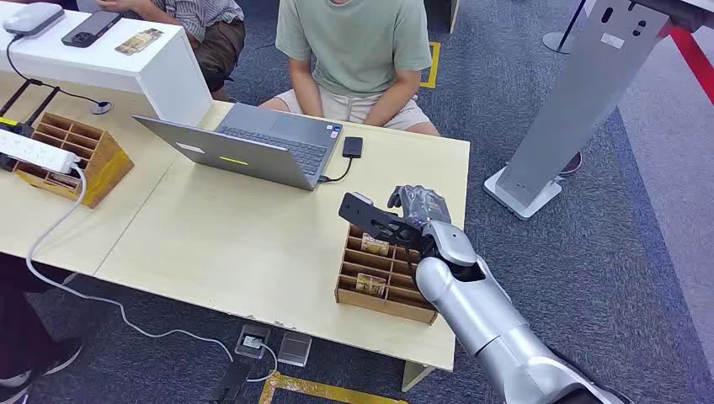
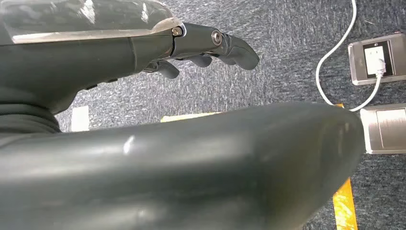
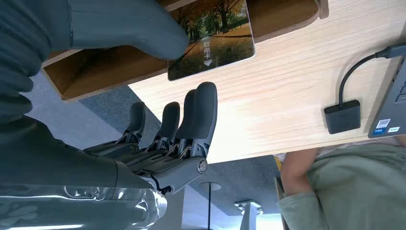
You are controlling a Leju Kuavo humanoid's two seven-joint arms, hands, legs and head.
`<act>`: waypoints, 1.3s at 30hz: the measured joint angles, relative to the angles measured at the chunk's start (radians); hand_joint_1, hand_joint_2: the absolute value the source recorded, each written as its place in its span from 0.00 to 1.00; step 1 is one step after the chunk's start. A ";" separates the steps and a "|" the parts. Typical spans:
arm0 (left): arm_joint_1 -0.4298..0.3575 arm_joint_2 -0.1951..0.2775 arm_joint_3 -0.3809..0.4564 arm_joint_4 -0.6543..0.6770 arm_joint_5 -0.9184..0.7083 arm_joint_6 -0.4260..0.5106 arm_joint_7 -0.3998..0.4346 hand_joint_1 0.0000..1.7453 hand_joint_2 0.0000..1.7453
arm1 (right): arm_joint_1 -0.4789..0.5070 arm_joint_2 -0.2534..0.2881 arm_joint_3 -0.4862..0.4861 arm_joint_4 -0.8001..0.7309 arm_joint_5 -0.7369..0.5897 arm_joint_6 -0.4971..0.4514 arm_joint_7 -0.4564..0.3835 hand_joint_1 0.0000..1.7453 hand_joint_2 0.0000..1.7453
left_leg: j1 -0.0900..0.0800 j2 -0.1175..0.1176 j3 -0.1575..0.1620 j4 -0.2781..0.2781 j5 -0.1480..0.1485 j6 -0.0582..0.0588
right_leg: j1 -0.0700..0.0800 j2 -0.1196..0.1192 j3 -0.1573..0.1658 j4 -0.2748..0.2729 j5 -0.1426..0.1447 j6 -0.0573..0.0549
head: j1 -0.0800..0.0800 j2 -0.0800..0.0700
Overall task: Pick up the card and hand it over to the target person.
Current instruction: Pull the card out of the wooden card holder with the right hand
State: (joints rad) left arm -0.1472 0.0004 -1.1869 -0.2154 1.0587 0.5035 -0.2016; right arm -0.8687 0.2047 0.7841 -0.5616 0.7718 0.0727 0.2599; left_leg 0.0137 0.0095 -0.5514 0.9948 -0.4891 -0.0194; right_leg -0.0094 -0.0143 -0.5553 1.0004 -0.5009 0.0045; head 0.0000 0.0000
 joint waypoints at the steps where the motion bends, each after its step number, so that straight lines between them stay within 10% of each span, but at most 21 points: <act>1: 0.000 0.000 0.000 0.000 0.000 0.000 0.000 0.00 0.00 | 0.000 0.001 0.000 0.001 0.000 0.000 0.000 0.54 1.00 | 0.000 0.000 0.000 0.000 0.000 0.000 | 0.000 0.000 0.000 0.000 0.000 0.000 | 0.000 0.000; 39: 0.004 -0.003 0.015 0.000 0.006 -0.003 -0.009 0.00 0.00 | 0.005 0.019 -0.021 0.037 -0.012 -0.031 -0.059 0.77 1.00 | 0.000 0.000 0.001 -0.001 0.000 0.000 | 0.000 0.000 0.001 -0.001 0.000 0.000 | 0.000 0.000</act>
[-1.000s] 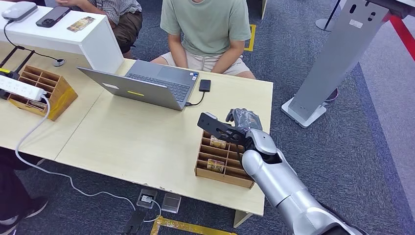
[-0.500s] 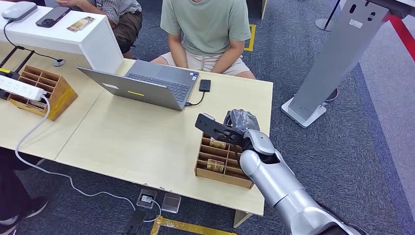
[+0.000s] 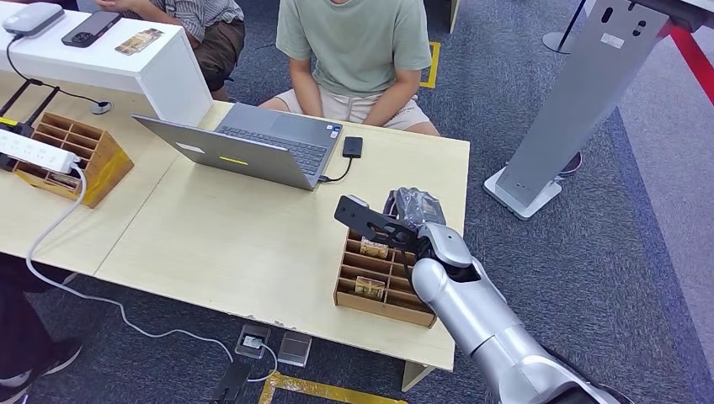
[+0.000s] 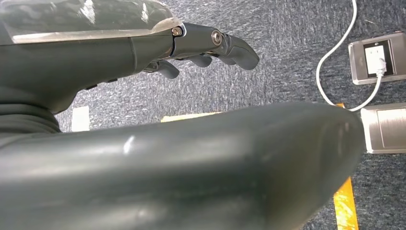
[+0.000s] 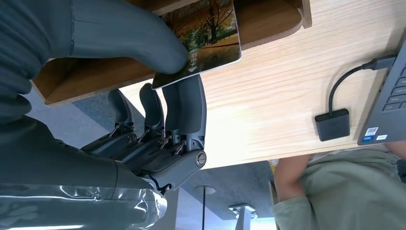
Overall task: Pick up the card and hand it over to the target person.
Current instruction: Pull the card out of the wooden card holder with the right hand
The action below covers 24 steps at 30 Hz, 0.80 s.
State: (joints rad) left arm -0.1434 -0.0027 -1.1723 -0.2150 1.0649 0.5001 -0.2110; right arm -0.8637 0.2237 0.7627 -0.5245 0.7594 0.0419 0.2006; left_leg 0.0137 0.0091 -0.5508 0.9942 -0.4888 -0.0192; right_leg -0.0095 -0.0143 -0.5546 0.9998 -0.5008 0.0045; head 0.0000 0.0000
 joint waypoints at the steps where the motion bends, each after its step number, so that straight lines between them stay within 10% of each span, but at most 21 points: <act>1: 0.000 0.000 0.001 0.001 0.001 0.000 -0.002 0.00 0.00 | -0.002 -0.001 -0.004 -0.003 -0.001 -0.006 -0.005 0.77 1.00 | 0.000 0.000 0.000 0.000 0.000 0.000 | 0.000 0.000 0.000 0.000 0.000 0.000 | 0.000 0.000; 24: 0.003 0.000 0.030 0.000 0.015 0.004 -0.004 0.00 0.00 | 0.063 -0.125 -0.081 -0.502 -0.032 -0.027 -0.027 0.77 1.00 | 0.000 -0.003 -0.002 0.002 0.000 0.000 | 0.000 -0.003 -0.001 0.001 -0.001 0.000 | 0.000 0.000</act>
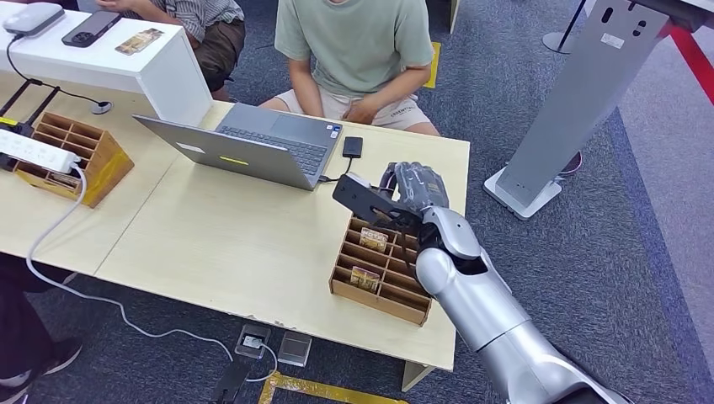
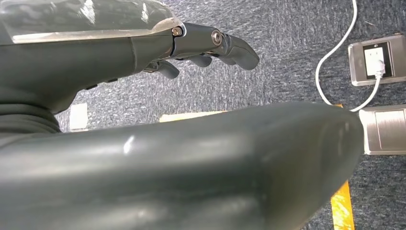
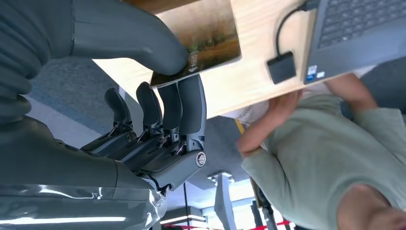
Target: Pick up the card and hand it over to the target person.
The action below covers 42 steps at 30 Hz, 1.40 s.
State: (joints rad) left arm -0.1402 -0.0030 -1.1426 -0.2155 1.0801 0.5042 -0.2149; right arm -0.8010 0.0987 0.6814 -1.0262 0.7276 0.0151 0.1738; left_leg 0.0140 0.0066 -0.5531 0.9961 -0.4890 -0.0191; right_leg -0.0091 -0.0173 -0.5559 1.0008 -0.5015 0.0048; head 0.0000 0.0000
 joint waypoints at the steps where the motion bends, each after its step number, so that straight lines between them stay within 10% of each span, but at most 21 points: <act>1: 0.000 0.000 0.002 0.000 0.001 0.001 0.000 0.00 0.00 | 0.005 -0.008 -0.004 -0.030 -0.010 0.001 -0.004 0.77 1.00 | 0.000 0.000 0.000 0.000 0.000 0.000 | 0.000 0.000 0.000 0.000 0.000 0.000 | 0.000 0.000; 12: 0.000 -0.002 0.009 -0.001 0.005 0.007 0.004 0.00 0.00 | -0.034 -0.028 -0.039 -0.074 -0.043 -0.027 0.002 0.74 1.00 | 0.000 0.000 0.000 0.000 0.000 0.000 | 0.000 0.000 0.000 0.000 0.000 0.000 | 0.000 0.000; 38: -0.005 -0.003 -0.035 -0.004 -0.053 -0.005 0.020 0.00 0.00 | -0.230 0.095 -0.058 0.537 0.138 -0.164 0.098 0.71 1.00 | 0.000 0.003 0.002 -0.001 0.000 -0.001 | 0.000 0.003 0.001 -0.001 0.001 0.000 | 0.000 0.000; 40: -0.005 -0.004 -0.034 -0.003 -0.053 -0.003 0.020 0.00 0.00 | -0.227 0.100 -0.050 0.544 0.150 -0.166 0.104 0.63 1.00 | 0.000 0.003 0.002 -0.001 0.000 -0.001 | 0.000 0.003 0.001 0.000 0.001 0.000 | 0.000 0.000; 42: -0.005 -0.005 -0.034 -0.003 -0.053 -0.002 0.018 0.00 0.00 | -0.223 0.104 -0.046 0.545 0.157 -0.168 0.099 0.34 1.00 | 0.000 0.003 0.002 -0.001 0.000 -0.001 | 0.000 0.003 0.001 0.000 0.000 0.000 | 0.000 0.000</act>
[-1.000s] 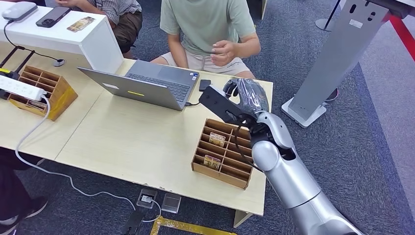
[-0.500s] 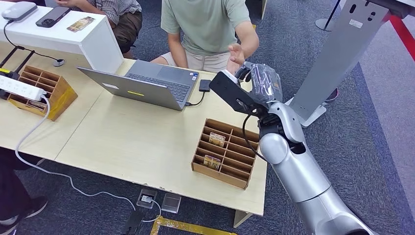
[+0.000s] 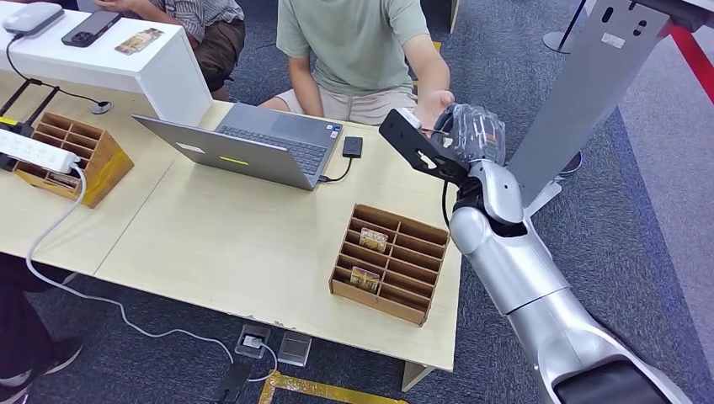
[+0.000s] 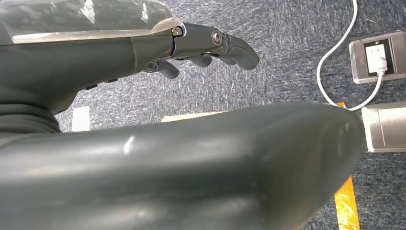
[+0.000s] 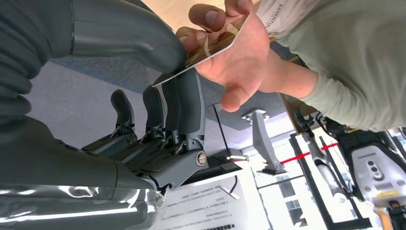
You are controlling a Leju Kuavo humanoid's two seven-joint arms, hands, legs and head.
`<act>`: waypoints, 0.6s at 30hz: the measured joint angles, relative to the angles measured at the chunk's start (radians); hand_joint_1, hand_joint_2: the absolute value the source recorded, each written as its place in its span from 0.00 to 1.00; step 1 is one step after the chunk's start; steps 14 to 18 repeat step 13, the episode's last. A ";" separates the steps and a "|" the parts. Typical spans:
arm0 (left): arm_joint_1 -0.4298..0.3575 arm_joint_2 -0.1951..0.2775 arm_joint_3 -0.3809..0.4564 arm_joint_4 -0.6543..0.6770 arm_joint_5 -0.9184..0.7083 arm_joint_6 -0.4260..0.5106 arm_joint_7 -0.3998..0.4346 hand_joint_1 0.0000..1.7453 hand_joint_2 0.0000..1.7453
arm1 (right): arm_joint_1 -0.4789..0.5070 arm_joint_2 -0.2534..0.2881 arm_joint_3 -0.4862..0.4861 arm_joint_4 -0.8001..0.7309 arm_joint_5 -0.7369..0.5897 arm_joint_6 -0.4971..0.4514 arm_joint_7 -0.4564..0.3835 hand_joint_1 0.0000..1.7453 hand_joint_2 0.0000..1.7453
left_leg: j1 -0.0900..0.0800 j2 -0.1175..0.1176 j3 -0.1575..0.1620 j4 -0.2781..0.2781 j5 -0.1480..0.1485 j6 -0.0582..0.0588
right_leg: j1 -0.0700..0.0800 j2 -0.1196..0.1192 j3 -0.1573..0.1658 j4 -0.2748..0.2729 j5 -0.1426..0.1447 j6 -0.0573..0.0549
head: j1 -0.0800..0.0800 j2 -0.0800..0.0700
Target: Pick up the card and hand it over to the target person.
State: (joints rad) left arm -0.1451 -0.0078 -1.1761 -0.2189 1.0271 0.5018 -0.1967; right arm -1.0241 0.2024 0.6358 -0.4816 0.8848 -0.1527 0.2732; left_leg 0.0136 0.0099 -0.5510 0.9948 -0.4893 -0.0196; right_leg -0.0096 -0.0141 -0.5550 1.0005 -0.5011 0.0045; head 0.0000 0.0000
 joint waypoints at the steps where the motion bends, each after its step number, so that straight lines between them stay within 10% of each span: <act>1: 0.000 0.000 0.000 0.000 0.000 0.000 -0.001 0.00 0.00 | 0.003 0.002 0.001 -0.002 0.004 -0.003 -0.006 0.19 1.00 | 0.000 0.000 0.000 0.000 0.000 0.000 | 0.000 0.000 0.000 0.000 0.000 0.000 | 0.000 0.000; 3: 0.000 -0.001 0.001 0.000 -0.001 0.000 -0.003 0.00 0.00 | 0.007 0.004 0.002 -0.007 0.009 -0.008 -0.018 0.00 1.00 | 0.000 0.000 0.000 0.000 0.000 0.000 | 0.000 0.000 0.000 0.000 0.000 0.000 | 0.000 0.000; 18: 0.001 -0.003 0.007 0.003 0.001 0.002 -0.007 0.00 0.00 | 0.032 0.006 -0.044 -0.050 -0.019 -0.055 -0.071 0.00 1.00 | 0.000 0.000 -0.001 0.000 0.000 0.000 | 0.000 0.000 0.000 0.000 0.000 0.000 | 0.000 0.000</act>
